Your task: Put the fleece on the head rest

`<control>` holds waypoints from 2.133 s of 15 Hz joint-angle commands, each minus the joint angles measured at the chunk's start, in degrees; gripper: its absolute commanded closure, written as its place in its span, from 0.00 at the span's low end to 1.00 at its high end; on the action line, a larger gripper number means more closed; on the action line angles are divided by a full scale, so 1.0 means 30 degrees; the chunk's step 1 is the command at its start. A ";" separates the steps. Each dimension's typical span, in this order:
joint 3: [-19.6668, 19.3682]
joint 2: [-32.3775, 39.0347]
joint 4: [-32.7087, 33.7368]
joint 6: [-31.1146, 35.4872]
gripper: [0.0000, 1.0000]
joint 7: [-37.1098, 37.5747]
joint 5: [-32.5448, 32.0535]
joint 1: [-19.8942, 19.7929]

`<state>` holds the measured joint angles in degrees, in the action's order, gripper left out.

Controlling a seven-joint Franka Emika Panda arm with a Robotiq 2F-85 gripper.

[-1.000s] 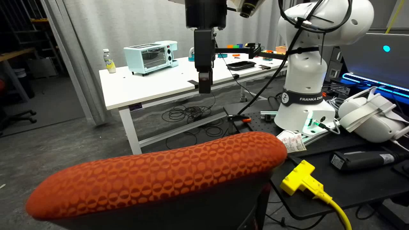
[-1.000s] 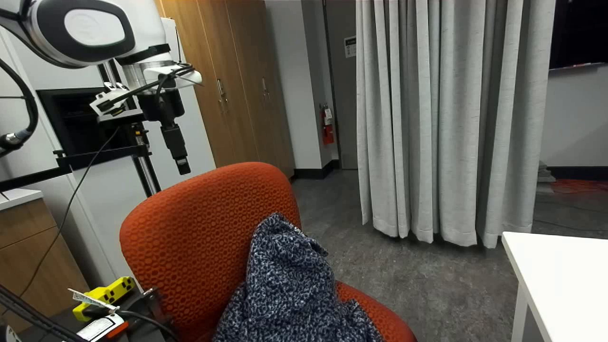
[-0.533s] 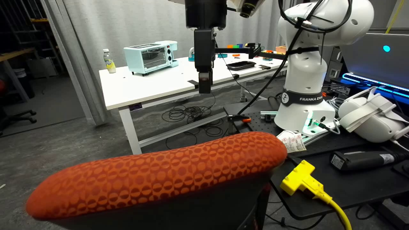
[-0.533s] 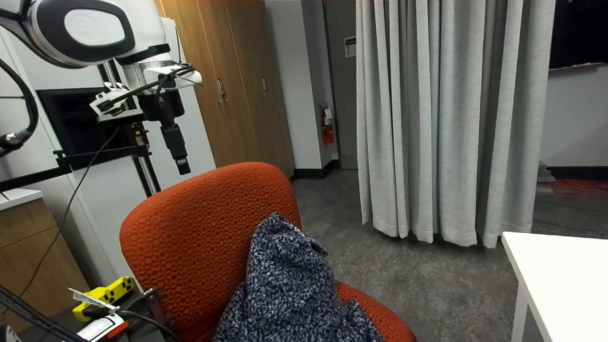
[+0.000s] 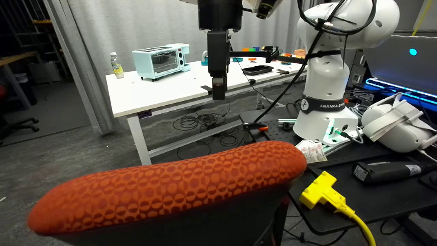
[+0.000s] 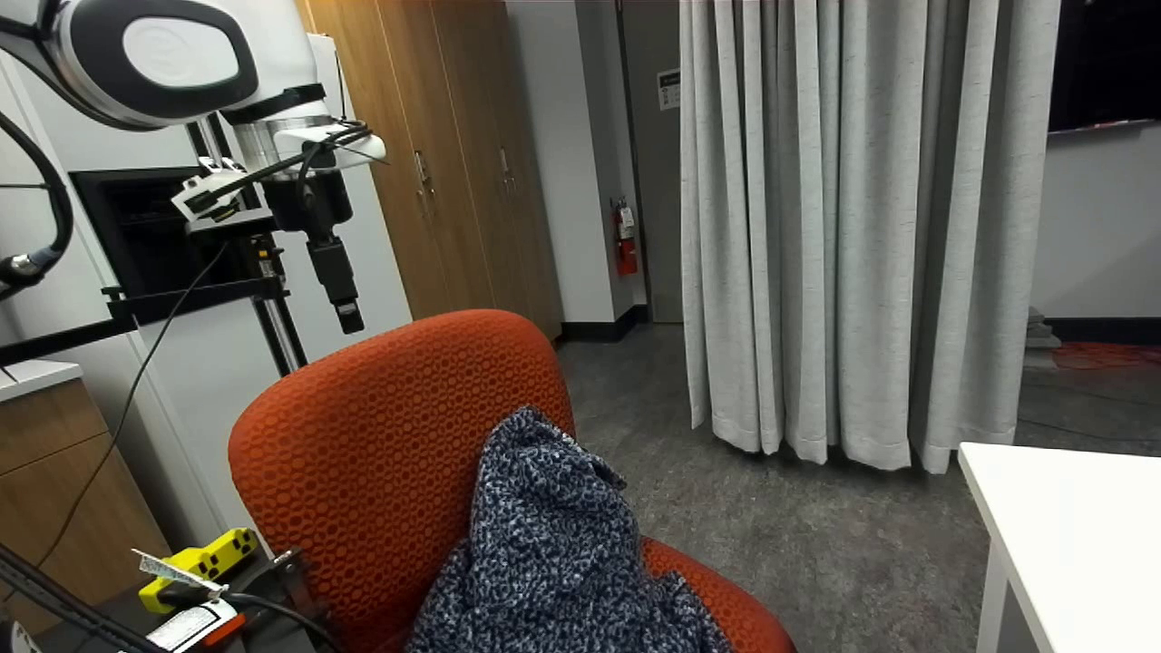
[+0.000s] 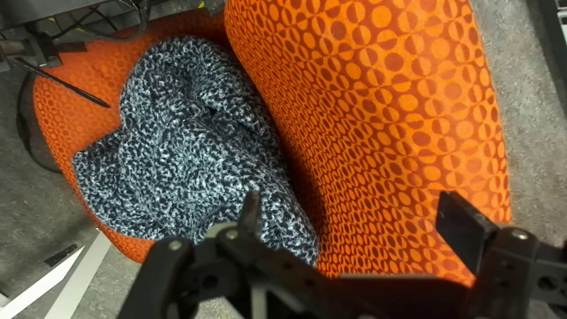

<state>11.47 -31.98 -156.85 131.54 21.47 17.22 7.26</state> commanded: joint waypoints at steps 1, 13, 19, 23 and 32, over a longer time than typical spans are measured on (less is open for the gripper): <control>-0.0088 -0.0006 0.0022 -0.0043 0.00 0.0045 -0.0072 0.0071; -0.0286 0.0092 0.0060 0.0000 0.00 -0.0083 -0.0121 -0.0098; -0.1041 0.1051 0.0388 -0.0250 0.00 -0.0911 -0.1695 -0.1147; -0.2048 0.2987 0.0860 -0.0287 0.00 -0.3425 -0.2881 -0.1325; -0.2229 0.3932 0.0931 -0.0061 0.00 -0.3922 -0.3035 -0.1172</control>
<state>4.84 -20.16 -154.10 131.45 9.69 8.16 3.72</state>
